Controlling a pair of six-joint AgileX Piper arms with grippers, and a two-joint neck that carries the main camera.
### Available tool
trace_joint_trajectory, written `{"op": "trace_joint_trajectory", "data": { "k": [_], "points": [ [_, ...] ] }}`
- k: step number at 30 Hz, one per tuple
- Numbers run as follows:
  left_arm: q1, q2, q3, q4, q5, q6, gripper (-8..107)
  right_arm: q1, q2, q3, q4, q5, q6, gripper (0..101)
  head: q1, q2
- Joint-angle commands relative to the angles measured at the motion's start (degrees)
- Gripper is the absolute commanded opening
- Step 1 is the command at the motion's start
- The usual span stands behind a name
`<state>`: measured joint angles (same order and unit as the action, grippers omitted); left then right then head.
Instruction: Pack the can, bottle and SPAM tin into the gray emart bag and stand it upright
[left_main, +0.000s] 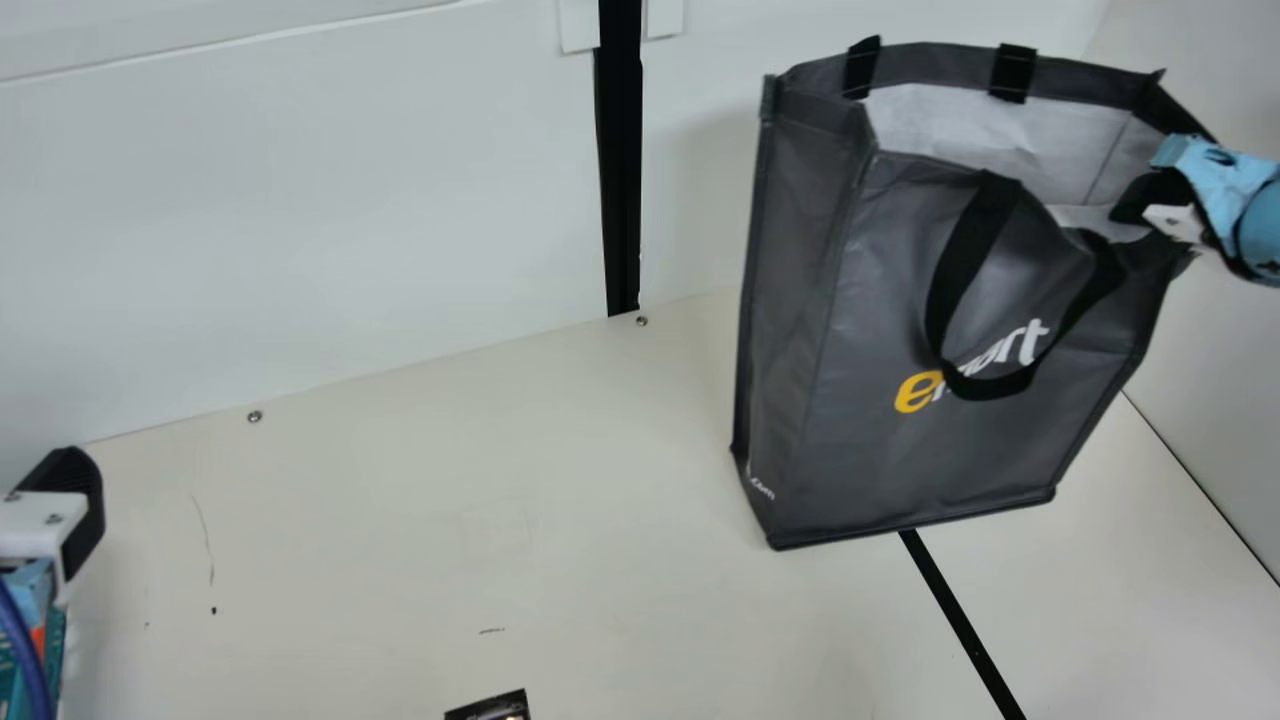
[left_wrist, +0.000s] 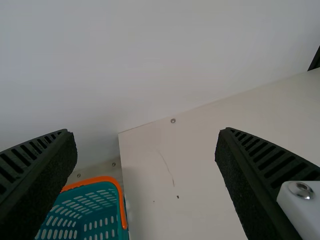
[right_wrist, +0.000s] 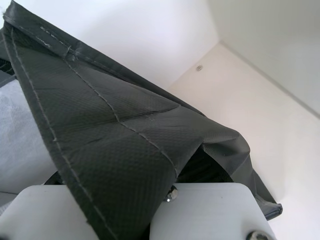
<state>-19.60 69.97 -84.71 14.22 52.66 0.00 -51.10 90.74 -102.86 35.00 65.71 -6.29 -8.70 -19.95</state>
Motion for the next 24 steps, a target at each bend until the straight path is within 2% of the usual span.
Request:
{"op": "trace_joint_trajectory", "data": {
  "k": [1, 10, 18, 24],
  "points": [
    [0.0, 0.0, 0.0, 0.0, 0.0, 0.0, 90, -1.8, 1.6, -2.6, -0.5, 0.5, -0.2, 0, -1.3, 0.0],
    [0.0, 0.0, 0.0, 0.0, 0.0, 0.0, 90, -7.3, 8.0, -11.7, -2.4, 2.7, -0.4, 0, -1.3, 0.0],
    [0.0, 0.0, 0.0, 0.0, 0.0, 0.0, 90, -10.7, 12.3, -17.2, -3.5, 4.2, 0.1, 0, -1.3, 0.0],
    [0.0, 0.0, 0.0, 0.0, 0.0, 0.0, 90, -11.8, 13.9, -18.9, -3.7, 4.2, 0.3, 20, -1.3, 0.0]
  ]
}}
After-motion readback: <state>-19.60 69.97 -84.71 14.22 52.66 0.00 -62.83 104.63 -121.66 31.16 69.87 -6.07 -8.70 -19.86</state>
